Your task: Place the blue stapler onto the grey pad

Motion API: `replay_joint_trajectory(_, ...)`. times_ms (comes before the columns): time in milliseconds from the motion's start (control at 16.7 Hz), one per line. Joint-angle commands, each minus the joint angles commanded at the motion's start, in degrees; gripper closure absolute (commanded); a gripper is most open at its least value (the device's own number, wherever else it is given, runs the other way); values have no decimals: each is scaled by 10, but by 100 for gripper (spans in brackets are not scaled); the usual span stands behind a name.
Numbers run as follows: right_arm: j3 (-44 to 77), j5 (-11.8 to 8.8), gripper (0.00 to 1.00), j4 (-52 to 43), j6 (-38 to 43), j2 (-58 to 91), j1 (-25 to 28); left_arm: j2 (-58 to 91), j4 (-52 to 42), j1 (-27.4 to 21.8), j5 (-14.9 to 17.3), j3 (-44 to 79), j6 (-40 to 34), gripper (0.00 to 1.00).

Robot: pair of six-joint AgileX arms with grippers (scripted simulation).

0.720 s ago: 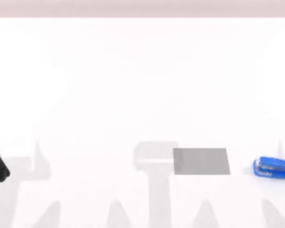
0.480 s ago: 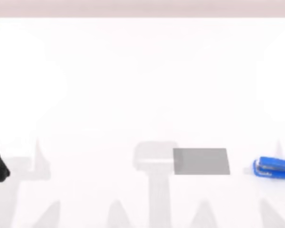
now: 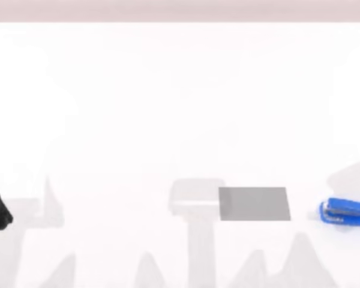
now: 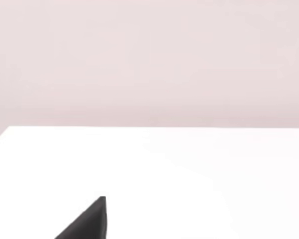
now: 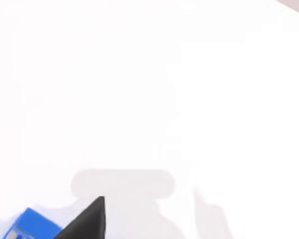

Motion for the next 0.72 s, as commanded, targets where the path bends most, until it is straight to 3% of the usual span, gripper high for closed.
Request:
replay_joint_trajectory(420, 261, 2, 0, -247, -239, 374, 70, 0, 0, 0, 0, 0, 0, 0)
replay_joint_trajectory(720, 408, 2, 0, -376, -367, 567, 108, 0, 0, 0, 0, 0, 0, 0)
